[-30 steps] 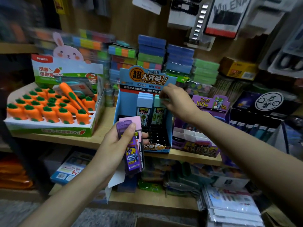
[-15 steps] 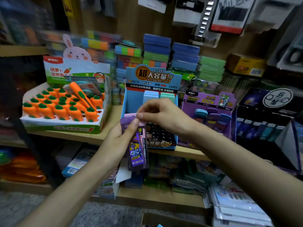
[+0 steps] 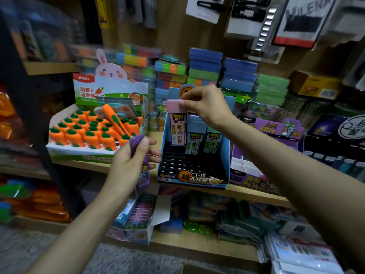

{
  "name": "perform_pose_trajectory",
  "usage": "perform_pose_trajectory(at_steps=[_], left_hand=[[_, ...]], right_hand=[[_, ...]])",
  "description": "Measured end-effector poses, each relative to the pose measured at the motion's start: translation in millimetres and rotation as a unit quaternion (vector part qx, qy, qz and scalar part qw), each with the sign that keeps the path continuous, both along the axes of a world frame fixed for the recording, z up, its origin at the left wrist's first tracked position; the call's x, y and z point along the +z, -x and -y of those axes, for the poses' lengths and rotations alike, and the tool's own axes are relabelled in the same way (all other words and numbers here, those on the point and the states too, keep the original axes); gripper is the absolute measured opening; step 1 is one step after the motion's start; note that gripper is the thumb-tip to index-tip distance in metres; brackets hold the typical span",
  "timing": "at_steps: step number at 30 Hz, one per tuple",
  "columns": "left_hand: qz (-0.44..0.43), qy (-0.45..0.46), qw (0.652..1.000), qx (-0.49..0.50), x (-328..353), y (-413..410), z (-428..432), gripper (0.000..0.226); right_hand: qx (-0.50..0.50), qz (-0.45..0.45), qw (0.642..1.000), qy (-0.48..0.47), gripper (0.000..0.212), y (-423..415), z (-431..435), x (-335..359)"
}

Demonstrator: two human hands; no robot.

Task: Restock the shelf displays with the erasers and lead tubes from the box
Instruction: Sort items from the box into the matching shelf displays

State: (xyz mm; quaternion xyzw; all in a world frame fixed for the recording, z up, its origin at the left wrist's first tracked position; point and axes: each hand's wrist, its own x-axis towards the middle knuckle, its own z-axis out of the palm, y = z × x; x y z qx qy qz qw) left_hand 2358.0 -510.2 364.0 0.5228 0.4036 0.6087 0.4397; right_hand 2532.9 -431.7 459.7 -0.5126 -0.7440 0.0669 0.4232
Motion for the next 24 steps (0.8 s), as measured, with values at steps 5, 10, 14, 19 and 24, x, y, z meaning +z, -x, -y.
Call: perform_pose_trajectory(at_steps=[5,10,14,19,24], left_hand=[[0.0,-0.003,1.0,-0.008,3,-3,4,0.022],[0.004,0.003,1.0,-0.003,4,-4,3,0.023],[-0.005,0.0,1.0,-0.008,4,-5,3,0.022],[-0.008,-0.001,1.0,-0.014,3,-7,3,0.022],[-0.018,0.0,0.999,-0.027,0,-8,3,0.022]], right_hand=[[-0.012,-0.126,0.991,0.036,0.02,1,-16,-12],[-0.022,-0.07,0.996,0.046,0.023,-6,-19,-27],[-0.009,-0.09,0.994,0.065,0.022,-7,-19,-29],[0.014,-0.037,0.997,0.07,0.02,-7,-19,-34],[-0.051,0.072,0.996,0.011,0.017,-2,-26,-36]])
